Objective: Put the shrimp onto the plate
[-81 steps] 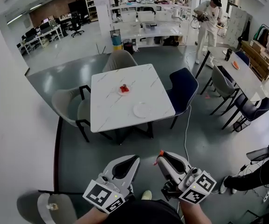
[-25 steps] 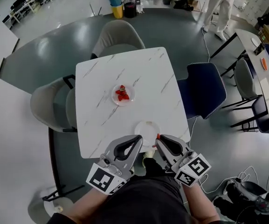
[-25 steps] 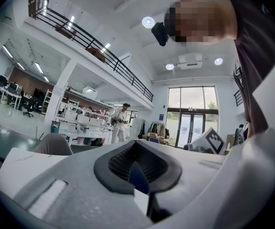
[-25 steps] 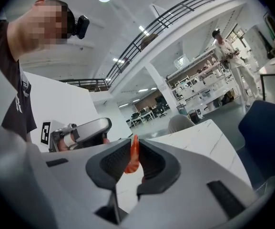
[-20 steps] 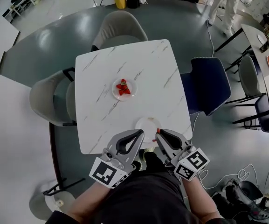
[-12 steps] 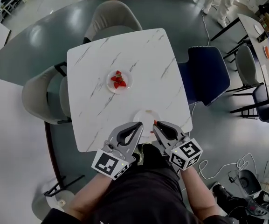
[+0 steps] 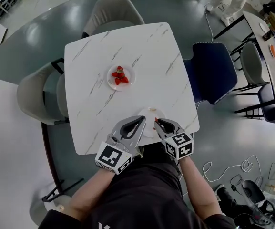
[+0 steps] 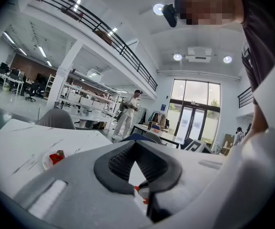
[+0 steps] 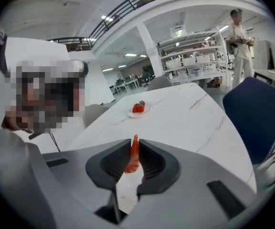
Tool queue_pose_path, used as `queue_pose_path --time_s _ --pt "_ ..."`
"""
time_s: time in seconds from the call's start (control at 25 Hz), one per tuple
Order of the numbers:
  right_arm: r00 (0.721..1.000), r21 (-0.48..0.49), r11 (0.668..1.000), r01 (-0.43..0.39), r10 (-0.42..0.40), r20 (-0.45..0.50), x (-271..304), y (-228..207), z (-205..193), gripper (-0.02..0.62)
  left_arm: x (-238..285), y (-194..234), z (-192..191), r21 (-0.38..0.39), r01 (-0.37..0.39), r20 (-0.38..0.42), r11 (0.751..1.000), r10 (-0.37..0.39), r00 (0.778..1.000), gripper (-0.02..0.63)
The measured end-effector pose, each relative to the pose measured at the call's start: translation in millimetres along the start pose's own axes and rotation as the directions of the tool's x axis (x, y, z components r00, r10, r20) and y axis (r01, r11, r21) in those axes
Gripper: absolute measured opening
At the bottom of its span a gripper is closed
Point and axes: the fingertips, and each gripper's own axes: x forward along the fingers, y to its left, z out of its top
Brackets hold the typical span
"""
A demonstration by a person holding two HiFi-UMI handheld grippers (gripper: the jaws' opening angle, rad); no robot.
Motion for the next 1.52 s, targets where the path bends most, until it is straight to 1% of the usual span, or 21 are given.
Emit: queue_pose_path --time_s 0.16,0.36,0.44,0.6,0.72,0.96,1.08,1.28,1.52 --pt "0.995 -0.104 0.994 0.035 -0.045 -0.091 20 -7 -21 0.055 0 9 -9 0.000 -0.013 -0.011 1.000 0.013 1.000 0.008" --pt "0.974 -0.251 0.966 0.067 -0.118 -0.195 38 -12 -42 0.055 -2 16 -22 -0.003 -0.020 -0.033 1.000 0.020 0.999 0.008" --pt "0.963 -0.289 0.955 0.068 -0.139 -0.232 42 -11 -49 0.055 -3 18 -25 -0.004 -0.024 -0.043 1.000 0.024 0.999 0.008" --pt "0.951 -0.353 0.932 0.076 -0.174 -0.256 49 -10 -50 0.055 -6 21 -27 0.002 -0.031 -0.053 1.000 0.031 0.998 0.008" --pt "0.938 -0.384 0.921 0.064 -0.187 -0.291 56 -10 -53 0.055 -7 24 -27 0.006 -0.042 -0.056 0.999 0.042 0.998 0.008" --pt "0.929 -0.403 0.914 0.046 -0.187 -0.320 62 -11 -53 0.057 -9 30 -26 0.005 -0.051 -0.060 0.999 0.051 0.997 0.008" --pt "0.930 -0.389 0.921 0.032 -0.170 -0.325 61 -11 -54 0.057 -9 30 -27 0.002 -0.050 -0.067 0.999 0.050 0.996 0.008" --pt "0.945 -0.342 0.939 0.040 -0.147 -0.292 49 -9 -41 0.060 -10 27 -25 -0.003 -0.048 -0.085 0.999 0.048 0.995 0.008" --pt "0.976 -0.251 0.967 0.045 -0.097 -0.198 16 9 -1 0.058 -10 10 -14 0.008 -0.018 -0.115 1.000 0.019 0.993 0.008"
